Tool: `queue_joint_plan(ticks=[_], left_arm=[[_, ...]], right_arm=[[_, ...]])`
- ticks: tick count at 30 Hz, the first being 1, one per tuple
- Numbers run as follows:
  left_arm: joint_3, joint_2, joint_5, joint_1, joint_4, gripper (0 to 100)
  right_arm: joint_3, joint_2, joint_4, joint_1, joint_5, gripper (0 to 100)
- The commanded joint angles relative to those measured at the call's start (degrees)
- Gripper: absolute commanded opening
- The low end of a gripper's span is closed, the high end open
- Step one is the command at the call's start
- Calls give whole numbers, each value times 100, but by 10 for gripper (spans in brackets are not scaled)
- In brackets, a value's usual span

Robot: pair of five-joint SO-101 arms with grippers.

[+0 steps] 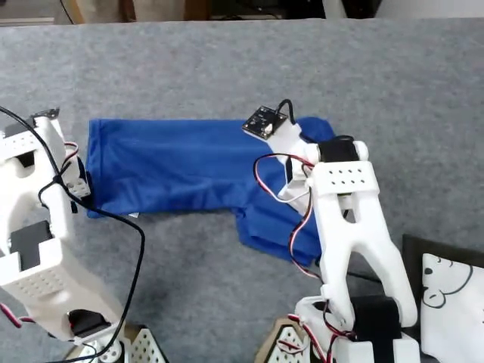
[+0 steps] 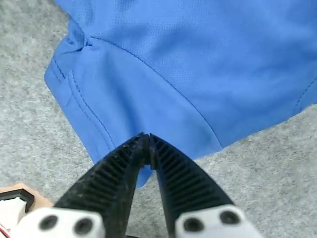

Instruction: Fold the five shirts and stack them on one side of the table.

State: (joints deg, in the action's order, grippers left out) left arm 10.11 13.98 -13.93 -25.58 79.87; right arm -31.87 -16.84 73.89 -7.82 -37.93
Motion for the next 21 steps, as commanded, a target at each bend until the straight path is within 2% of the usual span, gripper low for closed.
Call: queue_joint_plan(ticks=[1,4,17,21], left_arm=[[255,-286,-26,290,-79,81],[255,-286,-18,360,-70,41],[334,-277,-35,62,-325,69],[316,-286,-53,-35,-352,112]], right_arm=[[22,-312,-26,84,70,9],[22,-312,-26,84,70,9],[22,-312,-26,84,70,9],[22,-312,-26,84,70,9]])
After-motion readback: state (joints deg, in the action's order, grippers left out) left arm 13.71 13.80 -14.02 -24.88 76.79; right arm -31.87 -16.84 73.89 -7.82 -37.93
